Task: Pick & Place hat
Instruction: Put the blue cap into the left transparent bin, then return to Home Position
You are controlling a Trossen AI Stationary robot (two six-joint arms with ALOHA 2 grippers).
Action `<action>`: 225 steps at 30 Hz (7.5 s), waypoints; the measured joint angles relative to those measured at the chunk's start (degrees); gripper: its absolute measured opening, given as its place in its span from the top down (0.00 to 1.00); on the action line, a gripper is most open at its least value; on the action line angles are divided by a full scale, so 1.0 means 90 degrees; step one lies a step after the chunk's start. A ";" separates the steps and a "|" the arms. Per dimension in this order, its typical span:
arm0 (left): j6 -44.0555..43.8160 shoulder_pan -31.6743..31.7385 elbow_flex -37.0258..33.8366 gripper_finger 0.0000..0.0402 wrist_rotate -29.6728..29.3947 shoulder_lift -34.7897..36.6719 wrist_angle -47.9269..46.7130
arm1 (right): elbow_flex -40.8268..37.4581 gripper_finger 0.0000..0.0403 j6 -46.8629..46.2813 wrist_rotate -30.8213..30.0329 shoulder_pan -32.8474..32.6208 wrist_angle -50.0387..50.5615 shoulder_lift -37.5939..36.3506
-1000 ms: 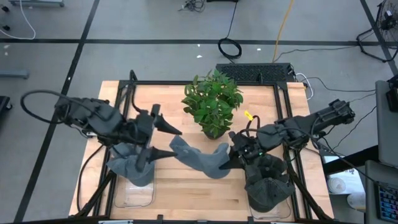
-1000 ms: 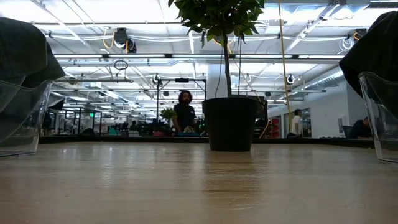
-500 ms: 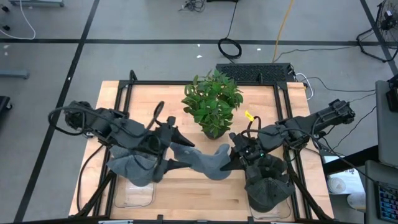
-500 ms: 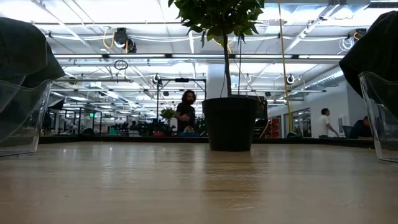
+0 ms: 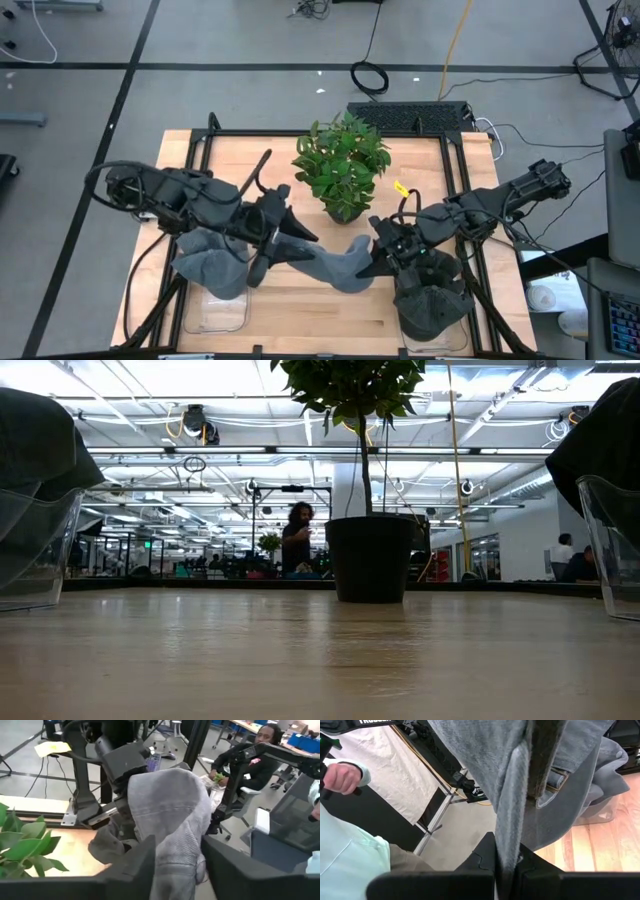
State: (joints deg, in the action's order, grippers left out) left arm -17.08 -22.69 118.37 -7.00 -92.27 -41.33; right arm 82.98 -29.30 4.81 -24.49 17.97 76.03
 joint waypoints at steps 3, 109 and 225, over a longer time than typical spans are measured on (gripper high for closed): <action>0.0001 0.0020 0.0000 0.70 0.0016 -0.0002 -0.0011 | 0.0000 1.00 0.0005 -0.0001 0.0000 -0.0001 0.0000; -0.7310 -0.4644 -0.5678 0.91 -0.2103 0.1556 -0.2083 | 0.0005 0.38 0.1237 -0.1197 0.0005 -0.0873 -0.2659; 0.1309 0.0140 -1.1095 0.85 -0.3245 1.0231 0.3961 | -0.8181 0.38 0.2121 -0.2408 0.0520 -0.3386 -0.8429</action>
State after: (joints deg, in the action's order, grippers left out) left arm -5.30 -21.43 18.51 -36.20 -0.19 -5.68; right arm 9.35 -10.21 -16.86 -19.81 -12.51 0.16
